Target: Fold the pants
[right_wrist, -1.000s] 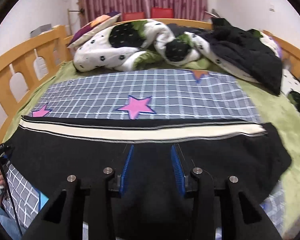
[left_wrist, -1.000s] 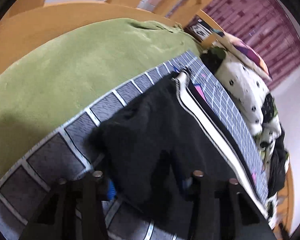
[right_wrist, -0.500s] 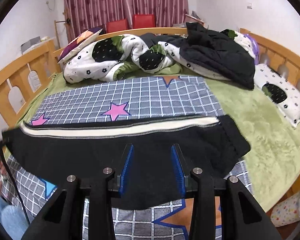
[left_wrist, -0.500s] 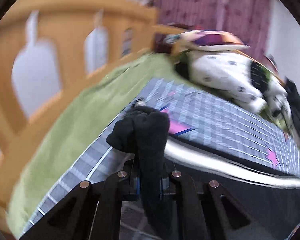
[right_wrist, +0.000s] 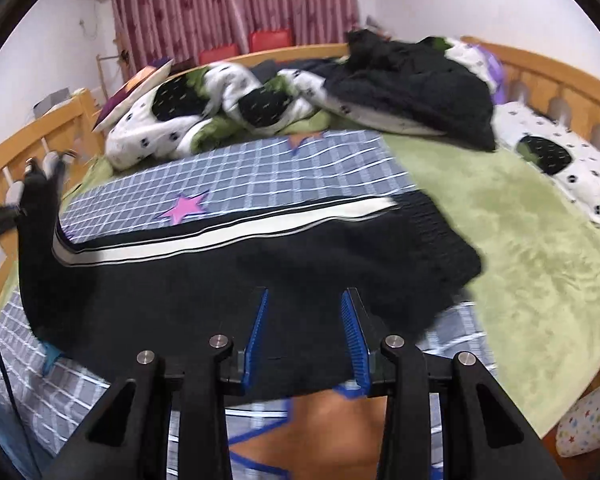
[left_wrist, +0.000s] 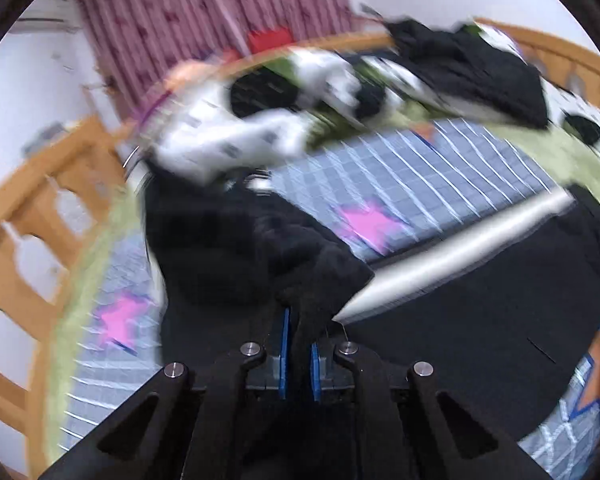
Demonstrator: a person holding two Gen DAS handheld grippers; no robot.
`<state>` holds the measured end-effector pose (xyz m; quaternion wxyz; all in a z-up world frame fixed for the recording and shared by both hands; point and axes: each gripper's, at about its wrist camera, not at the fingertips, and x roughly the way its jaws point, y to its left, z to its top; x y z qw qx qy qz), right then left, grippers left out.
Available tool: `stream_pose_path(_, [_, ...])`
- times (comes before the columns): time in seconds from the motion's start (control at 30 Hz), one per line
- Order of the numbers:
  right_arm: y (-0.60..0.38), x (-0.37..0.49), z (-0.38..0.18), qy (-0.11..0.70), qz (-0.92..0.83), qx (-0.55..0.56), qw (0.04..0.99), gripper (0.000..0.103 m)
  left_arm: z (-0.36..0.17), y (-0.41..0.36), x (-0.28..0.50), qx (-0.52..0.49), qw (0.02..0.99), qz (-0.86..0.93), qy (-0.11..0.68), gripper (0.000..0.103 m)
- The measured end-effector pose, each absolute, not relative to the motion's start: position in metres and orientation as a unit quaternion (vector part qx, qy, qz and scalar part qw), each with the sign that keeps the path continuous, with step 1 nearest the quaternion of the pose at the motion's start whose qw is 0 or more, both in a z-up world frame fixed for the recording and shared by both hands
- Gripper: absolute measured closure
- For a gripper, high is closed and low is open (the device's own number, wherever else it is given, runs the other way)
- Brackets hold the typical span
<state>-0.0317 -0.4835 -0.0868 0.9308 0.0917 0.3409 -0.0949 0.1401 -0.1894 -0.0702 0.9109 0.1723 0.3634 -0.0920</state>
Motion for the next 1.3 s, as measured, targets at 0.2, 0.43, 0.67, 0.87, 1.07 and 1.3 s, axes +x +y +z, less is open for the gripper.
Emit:
stream_pose_path(0.2, [-0.52, -0.056, -0.102, 0.349, -0.114, 0.165, 0.915, 0.065, -0.171, -0.23, 0.094, 0.161, 0.892, -0.097, 0.412, 0.095])
stream_pose_path(0.43, [-0.5, -0.04, -0.102, 0.361, -0.107, 0.147, 0.915, 0.065, -0.156, -0.2, 0.065, 0.132, 0.887, -0.169, 0.409, 0.084])
stream_pose_path(0.67, [-0.427, 0.007, -0.085, 0.372, -0.01, 0.173, 0.912, 0.062, -0.118, -0.099, 0.042, 0.083, 0.893, -0.167, 0.41, 0.048])
stream_pose_path(0.87, [-0.343, 0.057, -0.108, 0.433, 0.053, 0.162, 0.885, 0.059, -0.106, -0.003, 0.069, 0.084, 0.906, -0.068, 0.408, 0.042])
stream_pose_path(1.07, [-0.298, 0.097, -0.152, 0.478, 0.077, 0.187, 0.855, 0.059, -0.104, 0.067, 0.094, 0.006, 0.907, -0.046, 0.419, 0.042])
stream_pose_path(1.3, [-0.292, 0.119, -0.194, 0.471, 0.039, 0.225, 0.852, 0.069, -0.135, 0.072, 0.108, 0.012, 0.888, -0.058, 0.456, 0.042])
